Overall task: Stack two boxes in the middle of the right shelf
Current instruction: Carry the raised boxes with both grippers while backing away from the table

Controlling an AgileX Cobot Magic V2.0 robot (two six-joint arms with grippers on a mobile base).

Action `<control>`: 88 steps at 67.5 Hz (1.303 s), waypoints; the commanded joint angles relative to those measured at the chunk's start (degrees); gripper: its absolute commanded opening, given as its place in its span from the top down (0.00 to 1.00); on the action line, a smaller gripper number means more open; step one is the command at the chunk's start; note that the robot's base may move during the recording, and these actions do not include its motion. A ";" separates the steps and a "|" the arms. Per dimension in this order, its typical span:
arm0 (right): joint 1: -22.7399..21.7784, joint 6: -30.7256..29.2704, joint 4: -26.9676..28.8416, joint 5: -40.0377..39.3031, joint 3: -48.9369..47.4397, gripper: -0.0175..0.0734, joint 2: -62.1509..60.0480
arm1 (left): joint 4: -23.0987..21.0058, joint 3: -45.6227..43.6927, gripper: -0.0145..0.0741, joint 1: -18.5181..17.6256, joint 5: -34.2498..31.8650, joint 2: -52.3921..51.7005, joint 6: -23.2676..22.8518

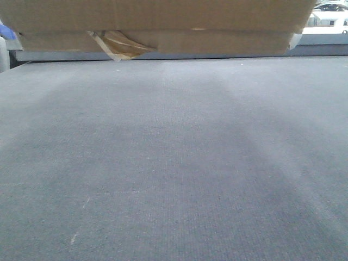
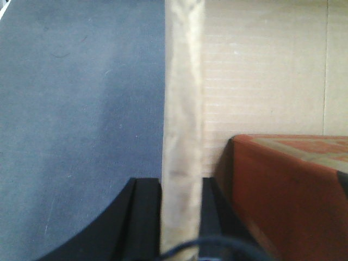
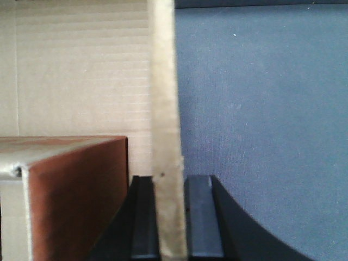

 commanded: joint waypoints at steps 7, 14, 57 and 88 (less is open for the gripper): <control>-0.47 0.06 -4.83 -0.84 -0.98 0.98 -0.77 | 4.60 -0.74 0.96 0.31 -1.53 -1.13 0.00; -0.47 0.06 -4.83 -0.84 -0.98 0.98 -0.77 | 4.60 -0.74 0.96 0.31 -1.53 -1.13 0.00; -0.47 0.06 -4.83 -0.84 -0.98 0.98 -0.77 | 4.60 -0.74 0.96 0.31 -1.53 -1.13 0.00; -0.47 0.06 -4.83 -0.94 -0.98 0.98 -0.77 | 4.60 -0.74 0.96 0.31 -1.52 -0.44 0.00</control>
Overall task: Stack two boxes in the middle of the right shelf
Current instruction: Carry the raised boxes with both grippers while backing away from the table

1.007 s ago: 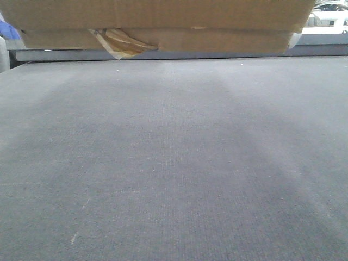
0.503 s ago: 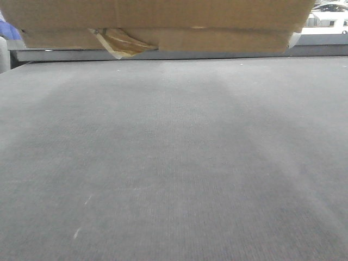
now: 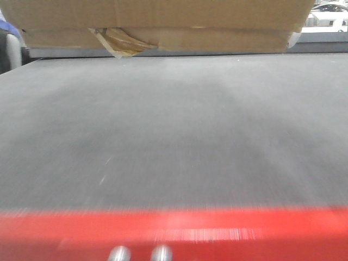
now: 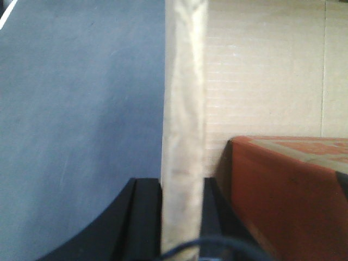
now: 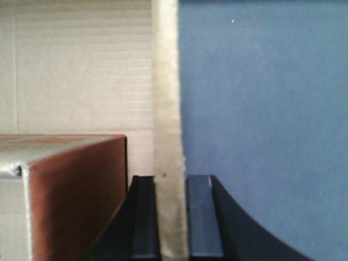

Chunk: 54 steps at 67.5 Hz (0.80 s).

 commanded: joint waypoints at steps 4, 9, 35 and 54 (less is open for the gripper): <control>-0.47 0.06 -4.21 -0.74 -0.98 0.98 -0.77 | 4.26 -0.74 0.96 0.31 -0.43 -0.33 0.00; -0.47 0.06 -4.21 -0.74 -0.98 0.98 -0.77 | 4.26 -0.74 0.96 0.31 -0.43 -0.04 0.00; -0.47 0.06 -4.21 -0.74 -0.98 0.98 -0.77 | 4.26 -0.74 0.96 0.31 -0.43 -0.04 0.00; -0.47 0.06 -4.21 -0.86 -0.98 0.98 -0.77 | 4.26 -0.74 0.96 0.31 -0.43 -0.04 0.00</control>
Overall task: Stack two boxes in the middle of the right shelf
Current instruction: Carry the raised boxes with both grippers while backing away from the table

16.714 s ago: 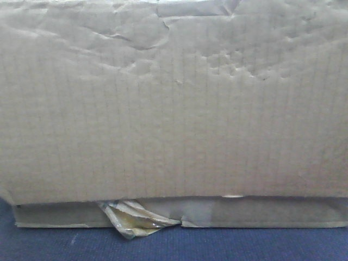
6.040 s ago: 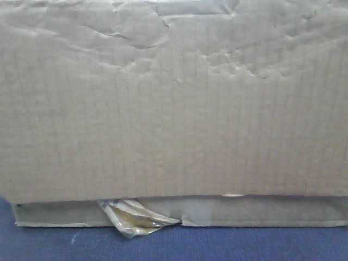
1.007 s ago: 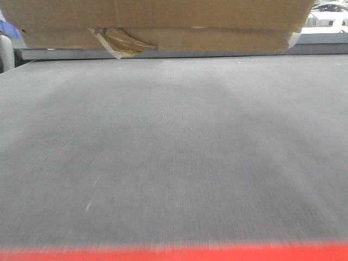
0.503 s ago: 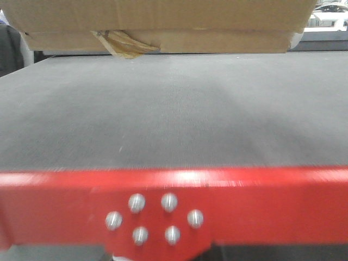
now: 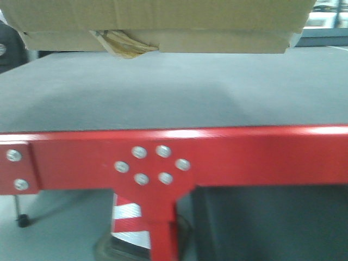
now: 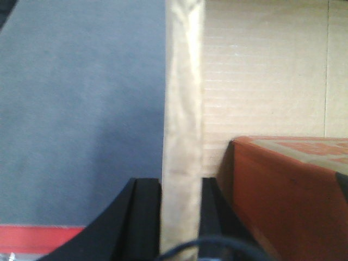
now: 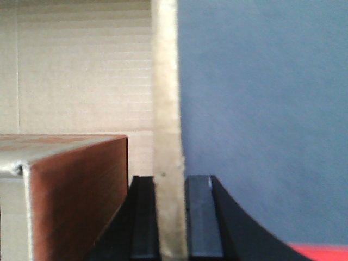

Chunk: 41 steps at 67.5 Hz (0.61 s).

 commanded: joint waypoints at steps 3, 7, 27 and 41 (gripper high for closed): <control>-0.47 0.06 -4.09 -0.86 -0.98 0.98 -0.85 | 4.04 -0.74 0.96 0.31 -0.44 -0.58 0.00; -0.47 0.06 -4.09 -0.86 -0.98 0.98 -0.85 | 4.04 -0.74 0.96 0.31 -0.44 -0.58 0.00; -0.47 0.06 -4.09 -0.86 -0.98 0.98 -0.85 | 4.04 -0.74 0.96 0.31 -0.44 -0.58 0.00; -0.47 0.06 -4.09 -0.86 -0.98 0.98 -0.85 | 4.04 -0.74 0.96 0.31 -0.44 -0.58 0.00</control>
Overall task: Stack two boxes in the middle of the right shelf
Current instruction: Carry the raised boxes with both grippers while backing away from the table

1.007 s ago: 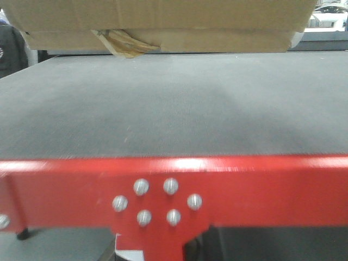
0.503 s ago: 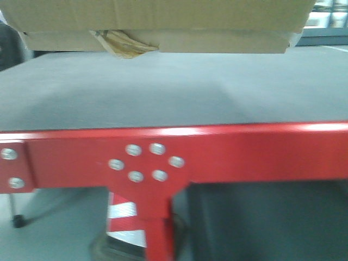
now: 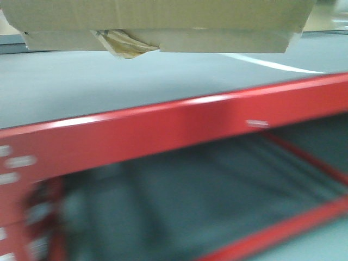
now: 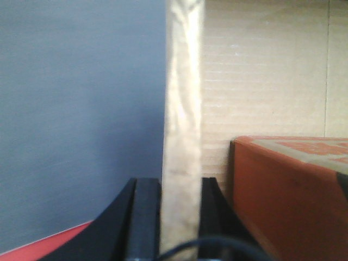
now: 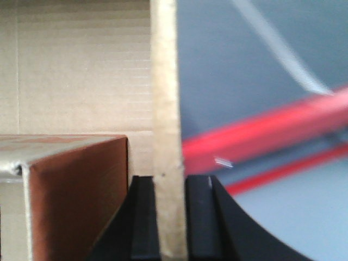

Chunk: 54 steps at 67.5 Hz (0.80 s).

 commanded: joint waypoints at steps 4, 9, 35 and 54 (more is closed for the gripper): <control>-0.47 0.06 -4.09 -0.75 -0.98 0.98 -0.85 | 4.04 -0.74 0.96 0.31 -0.34 -0.58 0.00; -0.47 0.06 -4.09 -0.75 -0.98 0.98 -0.85 | 4.04 -0.74 0.96 0.31 -0.34 -0.58 0.00; -0.47 0.06 -4.09 -0.75 -0.98 0.98 -0.85 | 4.04 -0.74 0.96 0.31 -0.34 -0.58 0.00; -0.47 0.06 -4.09 -0.75 -0.98 0.98 -0.85 | 4.27 -0.74 0.96 0.31 -0.34 -0.61 0.00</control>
